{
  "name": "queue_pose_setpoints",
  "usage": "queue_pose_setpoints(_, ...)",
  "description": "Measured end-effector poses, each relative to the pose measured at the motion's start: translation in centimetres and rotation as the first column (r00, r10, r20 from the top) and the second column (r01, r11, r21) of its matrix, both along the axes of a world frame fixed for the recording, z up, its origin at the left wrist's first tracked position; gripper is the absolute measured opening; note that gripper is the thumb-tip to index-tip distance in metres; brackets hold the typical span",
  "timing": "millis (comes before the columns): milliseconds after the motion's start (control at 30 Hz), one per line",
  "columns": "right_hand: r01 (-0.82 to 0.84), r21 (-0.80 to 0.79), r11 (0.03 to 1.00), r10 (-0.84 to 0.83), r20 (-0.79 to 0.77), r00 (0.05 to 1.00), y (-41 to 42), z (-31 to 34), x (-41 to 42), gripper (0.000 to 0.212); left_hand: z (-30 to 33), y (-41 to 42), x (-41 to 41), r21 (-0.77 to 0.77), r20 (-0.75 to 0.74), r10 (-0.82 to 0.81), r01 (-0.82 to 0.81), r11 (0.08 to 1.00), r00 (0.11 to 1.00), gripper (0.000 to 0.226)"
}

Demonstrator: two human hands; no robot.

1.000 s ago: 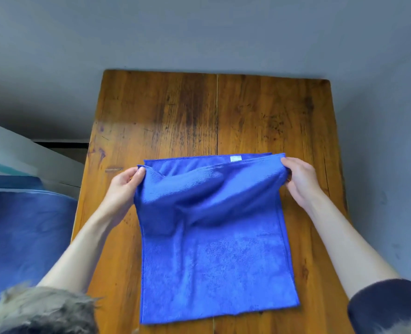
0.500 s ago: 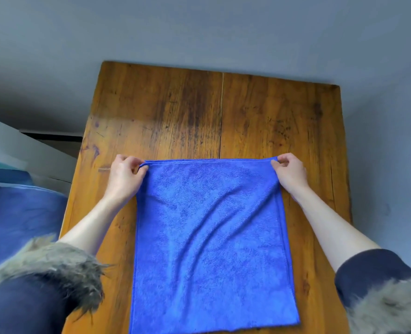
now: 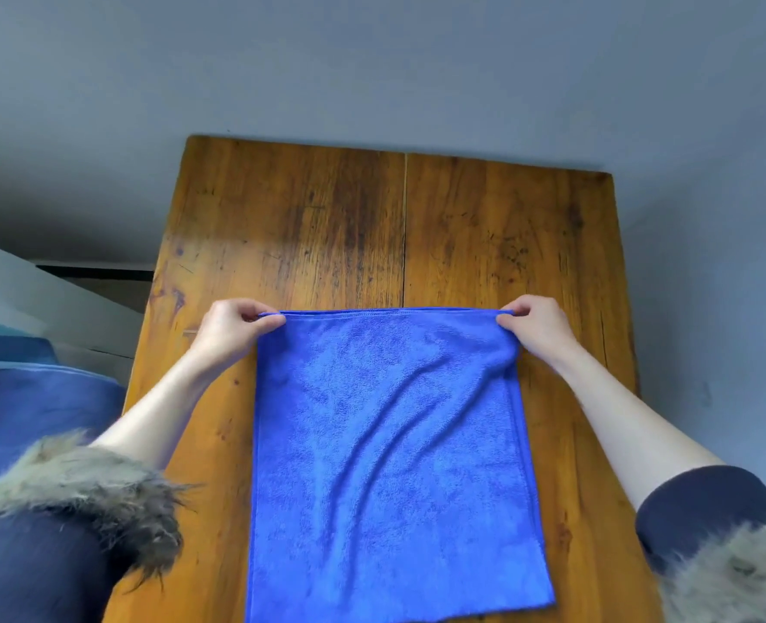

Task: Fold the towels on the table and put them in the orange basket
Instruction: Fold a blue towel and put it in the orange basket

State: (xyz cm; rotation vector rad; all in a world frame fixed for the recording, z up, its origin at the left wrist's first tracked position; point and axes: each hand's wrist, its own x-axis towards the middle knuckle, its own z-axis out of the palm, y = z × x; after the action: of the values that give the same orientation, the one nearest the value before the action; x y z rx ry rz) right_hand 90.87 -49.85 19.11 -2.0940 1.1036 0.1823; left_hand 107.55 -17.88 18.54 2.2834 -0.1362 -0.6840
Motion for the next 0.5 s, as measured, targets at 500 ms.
queue_pose_setpoints(500,0.137,0.386,0.912,-0.348,0.554,0.756,1.4,21.5,-5.0,0.020,21.8,3.1,1.3,-0.467,0.029,-0.046,0.054,0.882,0.999,0.011)
